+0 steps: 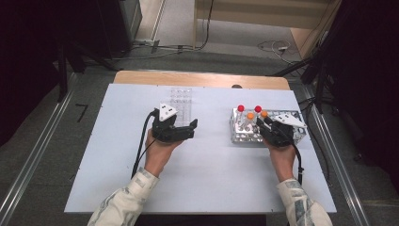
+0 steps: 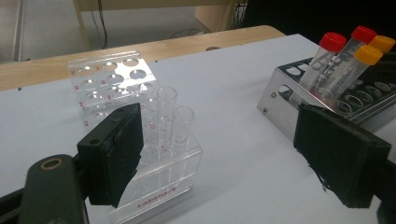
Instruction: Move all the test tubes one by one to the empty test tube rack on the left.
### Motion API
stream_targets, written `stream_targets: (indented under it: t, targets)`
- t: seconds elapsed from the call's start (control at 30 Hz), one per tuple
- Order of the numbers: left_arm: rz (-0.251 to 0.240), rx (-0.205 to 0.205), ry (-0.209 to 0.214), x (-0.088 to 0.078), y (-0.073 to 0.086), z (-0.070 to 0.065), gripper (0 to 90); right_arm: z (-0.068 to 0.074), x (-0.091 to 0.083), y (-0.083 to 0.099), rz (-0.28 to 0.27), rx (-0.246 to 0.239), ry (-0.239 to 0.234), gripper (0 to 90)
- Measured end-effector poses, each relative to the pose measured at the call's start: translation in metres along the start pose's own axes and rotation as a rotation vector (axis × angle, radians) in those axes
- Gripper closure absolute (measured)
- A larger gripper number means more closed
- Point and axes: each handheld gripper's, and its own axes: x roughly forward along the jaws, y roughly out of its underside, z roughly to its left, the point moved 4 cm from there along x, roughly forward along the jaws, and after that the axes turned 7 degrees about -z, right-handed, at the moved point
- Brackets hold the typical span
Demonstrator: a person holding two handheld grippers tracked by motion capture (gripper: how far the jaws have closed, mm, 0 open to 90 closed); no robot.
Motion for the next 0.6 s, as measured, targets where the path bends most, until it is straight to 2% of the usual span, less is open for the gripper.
stream_targets:
  t: [0.13, 0.27, 0.6]
  targets:
    - [0.0, 0.0, 0.003, 0.0, 0.0, 0.0, 16.1, -0.001, 0.001, 0.001, 0.009, 0.003, -0.003, 70.4]
    - [0.0, -0.001, 0.005, 0.0, 0.0, -0.001, 16.1, 0.0, 0.0, 0.0, -0.001, 0.002, -0.002, 70.8]
    - [-0.005, -0.008, 0.007, -0.001, -0.001, -0.001, 16.1, -0.001, -0.019, -0.021, -0.071, -0.002, -0.017, 70.9]
